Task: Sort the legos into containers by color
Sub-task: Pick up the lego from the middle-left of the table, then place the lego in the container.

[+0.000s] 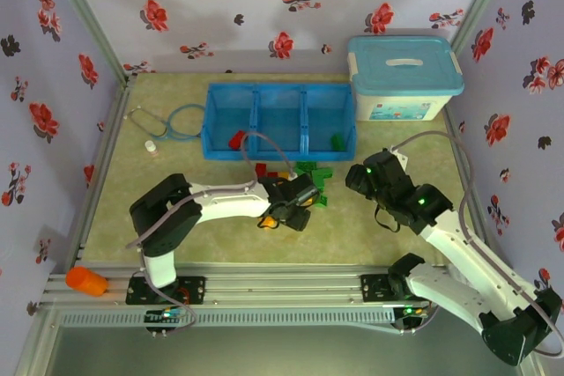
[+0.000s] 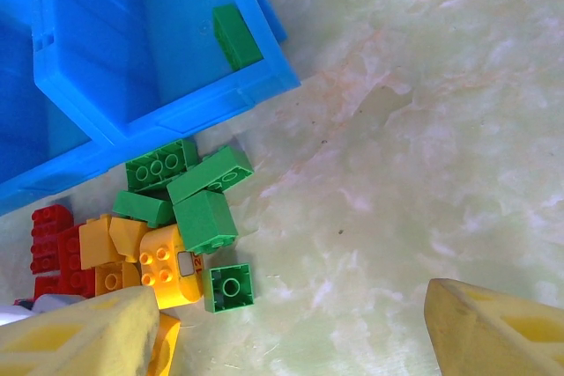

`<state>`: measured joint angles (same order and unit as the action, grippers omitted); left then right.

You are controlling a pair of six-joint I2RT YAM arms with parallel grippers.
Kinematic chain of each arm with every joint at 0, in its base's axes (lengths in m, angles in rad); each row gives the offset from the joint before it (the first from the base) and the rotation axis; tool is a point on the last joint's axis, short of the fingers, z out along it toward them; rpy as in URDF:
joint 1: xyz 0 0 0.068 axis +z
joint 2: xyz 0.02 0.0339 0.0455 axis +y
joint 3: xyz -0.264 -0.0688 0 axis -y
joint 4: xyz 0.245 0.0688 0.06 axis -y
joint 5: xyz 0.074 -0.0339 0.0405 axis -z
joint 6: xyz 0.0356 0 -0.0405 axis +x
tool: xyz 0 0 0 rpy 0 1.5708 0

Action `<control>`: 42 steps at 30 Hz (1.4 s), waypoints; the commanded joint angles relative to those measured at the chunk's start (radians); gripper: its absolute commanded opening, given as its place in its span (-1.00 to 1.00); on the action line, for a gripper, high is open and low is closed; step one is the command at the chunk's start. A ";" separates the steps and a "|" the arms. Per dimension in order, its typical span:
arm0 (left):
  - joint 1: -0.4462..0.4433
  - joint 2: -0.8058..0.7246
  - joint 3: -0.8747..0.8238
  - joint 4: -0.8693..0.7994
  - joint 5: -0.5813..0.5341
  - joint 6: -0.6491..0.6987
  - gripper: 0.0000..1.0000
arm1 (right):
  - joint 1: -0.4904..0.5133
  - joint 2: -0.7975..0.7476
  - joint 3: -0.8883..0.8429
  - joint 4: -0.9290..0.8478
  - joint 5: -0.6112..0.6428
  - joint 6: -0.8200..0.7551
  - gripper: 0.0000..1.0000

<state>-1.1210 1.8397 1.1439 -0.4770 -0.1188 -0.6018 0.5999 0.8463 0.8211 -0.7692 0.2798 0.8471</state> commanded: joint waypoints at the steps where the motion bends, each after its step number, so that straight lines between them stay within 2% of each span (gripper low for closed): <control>1: 0.003 0.030 0.027 -0.031 -0.010 0.011 0.18 | -0.007 -0.009 -0.008 -0.019 -0.002 0.013 0.59; 4: 0.004 0.044 0.035 -0.040 -0.011 0.008 0.09 | -0.006 -0.009 -0.011 -0.015 -0.003 0.015 0.59; 8: 0.003 0.025 0.047 -0.072 -0.038 -0.001 -0.25 | -0.006 -0.013 -0.010 -0.016 -0.004 0.015 0.59; 13: 0.018 -0.090 0.080 -0.116 -0.059 -0.001 -0.40 | -0.014 -0.002 -0.014 -0.006 0.009 -0.004 0.61; 18: 0.115 -0.170 0.152 -0.156 -0.036 0.036 -0.48 | -0.080 0.050 -0.034 0.056 -0.003 -0.046 0.65; 23: 0.236 -0.187 0.249 -0.163 0.003 0.080 -0.50 | -0.199 0.148 -0.035 0.143 -0.017 -0.082 0.63; 28: 0.371 -0.101 0.441 -0.197 0.074 0.100 -0.52 | -0.319 0.210 -0.019 0.234 -0.162 -0.060 0.57; 32: 0.398 0.014 0.667 -0.292 0.080 0.127 -0.52 | -0.320 0.255 0.118 0.090 -0.169 -0.082 0.55; 36: 0.422 0.149 0.889 -0.411 0.099 0.097 -0.52 | -0.321 0.245 0.180 0.009 -0.131 -0.111 0.56; 42: 0.448 0.267 1.014 -0.434 0.107 0.111 -0.52 | -0.324 0.257 0.227 -0.033 -0.144 -0.128 0.57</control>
<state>-0.6952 2.0640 2.1136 -0.8364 -0.0307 -0.5121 0.2829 1.1007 1.0218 -0.7349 0.1406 0.7475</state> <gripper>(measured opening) 0.323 0.780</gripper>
